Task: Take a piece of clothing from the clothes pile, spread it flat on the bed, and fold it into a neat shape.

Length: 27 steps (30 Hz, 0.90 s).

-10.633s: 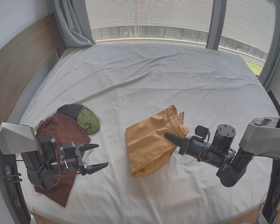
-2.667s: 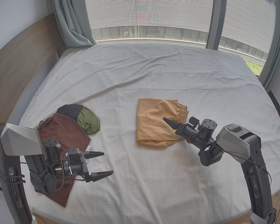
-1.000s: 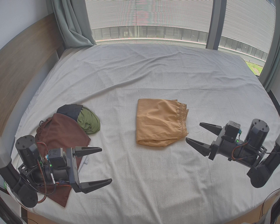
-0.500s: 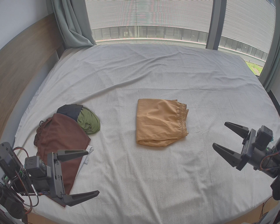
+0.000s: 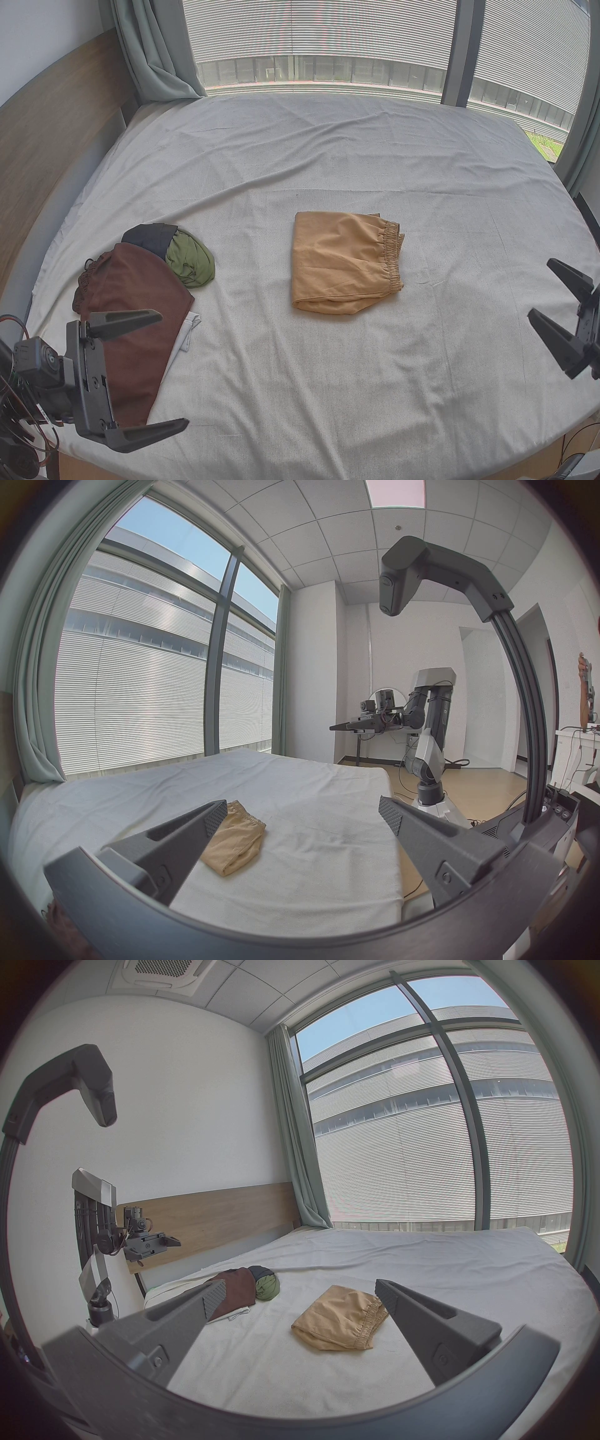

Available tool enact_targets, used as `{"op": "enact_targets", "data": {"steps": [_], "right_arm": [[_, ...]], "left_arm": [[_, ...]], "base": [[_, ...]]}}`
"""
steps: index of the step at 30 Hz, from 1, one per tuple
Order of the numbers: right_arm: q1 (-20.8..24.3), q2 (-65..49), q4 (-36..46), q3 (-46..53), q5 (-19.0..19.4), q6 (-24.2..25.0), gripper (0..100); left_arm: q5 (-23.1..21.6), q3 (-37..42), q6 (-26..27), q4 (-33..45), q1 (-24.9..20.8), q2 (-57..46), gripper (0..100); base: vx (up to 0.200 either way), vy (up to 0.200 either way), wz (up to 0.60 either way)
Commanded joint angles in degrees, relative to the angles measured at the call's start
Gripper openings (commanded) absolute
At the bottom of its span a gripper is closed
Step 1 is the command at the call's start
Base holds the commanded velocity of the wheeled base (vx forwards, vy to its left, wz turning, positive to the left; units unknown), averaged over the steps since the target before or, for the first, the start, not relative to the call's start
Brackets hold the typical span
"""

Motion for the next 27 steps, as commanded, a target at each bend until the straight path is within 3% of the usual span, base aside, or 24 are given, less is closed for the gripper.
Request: {"op": "enact_targets", "data": {"steps": [1,7,9,13,15,22,27], "right_arm": [[-1.7,-16.1,10.1,-0.1,-0.1,0.0,100],[-4.2,-26.8,21.7,-1.0,0.0,0.0,100],[-4.4,-33.3,29.8,-2.2,-0.1,0.1,100],[-4.8,-39.5,36.9,-2.8,-0.1,0.1,100],[-5.8,-45.0,43.9,-4.2,-0.1,0.3,100],[-6.7,-54.3,51.9,-4.1,-0.1,4.0,100],[-6.7,-54.7,51.2,-2.9,-0.8,4.2,100]], "left_arm": [[0.0,1.0,-0.1,0.7,-0.6,-5.4,100],[0.0,1.0,-0.1,2.3,-0.7,-8.9,100],[0.1,1.0,-0.4,4.5,-0.8,-11.9,100],[0.1,1.0,-0.4,8.5,-0.8,-15.5,100],[0.1,1.0,-0.5,14.7,-0.7,-21.3,100],[1.5,1.0,-5.6,26.5,0.1,-35.3,100],[5.4,0.2,-11.6,34.8,0.0,-46.5,100]], "base": [[0.0,0.0,0.0],[0.0,0.0,0.0],[0.0,0.0,0.0],[0.0,0.0,0.0],[0.0,0.0,0.0],[0.0,0.0,0.0],[0.0,0.0,0.0]]}}
